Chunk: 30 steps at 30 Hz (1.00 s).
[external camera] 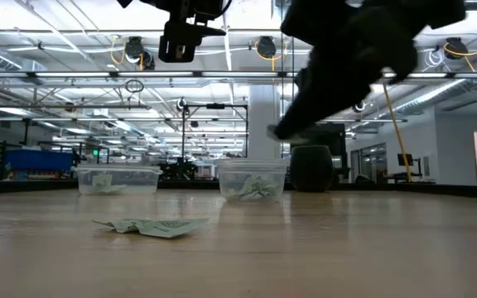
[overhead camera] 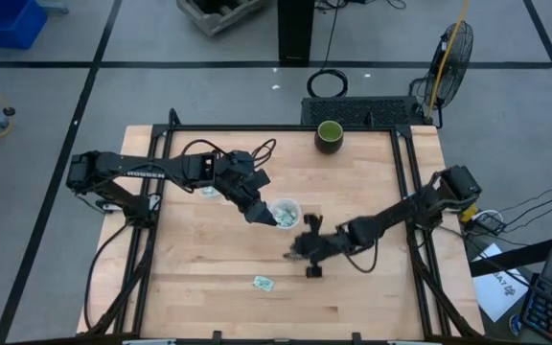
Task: Pick and place items into bin
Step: Put the stevia packet into the left transparent bin
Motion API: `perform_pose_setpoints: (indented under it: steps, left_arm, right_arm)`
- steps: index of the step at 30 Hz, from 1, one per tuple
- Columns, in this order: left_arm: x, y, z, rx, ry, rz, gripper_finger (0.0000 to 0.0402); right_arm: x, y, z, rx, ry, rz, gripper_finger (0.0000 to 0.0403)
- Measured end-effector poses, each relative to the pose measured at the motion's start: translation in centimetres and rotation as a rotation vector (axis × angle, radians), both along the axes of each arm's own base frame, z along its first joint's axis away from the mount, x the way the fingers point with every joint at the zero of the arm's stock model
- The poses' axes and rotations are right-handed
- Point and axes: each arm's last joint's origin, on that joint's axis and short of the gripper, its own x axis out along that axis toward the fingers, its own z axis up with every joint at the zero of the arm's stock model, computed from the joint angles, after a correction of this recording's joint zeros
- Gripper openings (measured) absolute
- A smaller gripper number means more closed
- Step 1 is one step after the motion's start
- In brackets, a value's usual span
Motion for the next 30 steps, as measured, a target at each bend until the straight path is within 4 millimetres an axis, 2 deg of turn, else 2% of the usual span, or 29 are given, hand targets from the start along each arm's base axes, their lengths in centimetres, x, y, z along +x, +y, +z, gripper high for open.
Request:
perform_pose_setpoints:
  steps: [7,13,17,23,30]
  left_arm:
    - [0.1,0.0,0.1,-0.006,-0.008,0.003,0.0276]
    - [0.2,0.0,0.3,-0.014,-0.030,0.003,0.0276]
    - [0.2,0.0,0.3,-0.010,-0.033,0.004,0.0276]
    - [0.2,0.0,0.4,0.000,-0.049,-0.005,0.0276]
    - [0.2,0.0,0.4,-0.007,-0.048,-0.016,0.0276]
  right_arm:
    - [1.6,-5.0,1.0,0.039,-0.075,-0.148,0.0033]
    - [2.2,-7.7,1.3,0.039,-0.106,-0.195,0.0033]
    - [2.4,-8.7,1.1,0.106,-0.080,-0.167,0.0041]
    - [2.7,-9.6,1.4,0.123,-0.126,-0.206,0.0102]
    - [3.1,-9.6,2.0,0.187,-0.208,-0.243,0.0188]
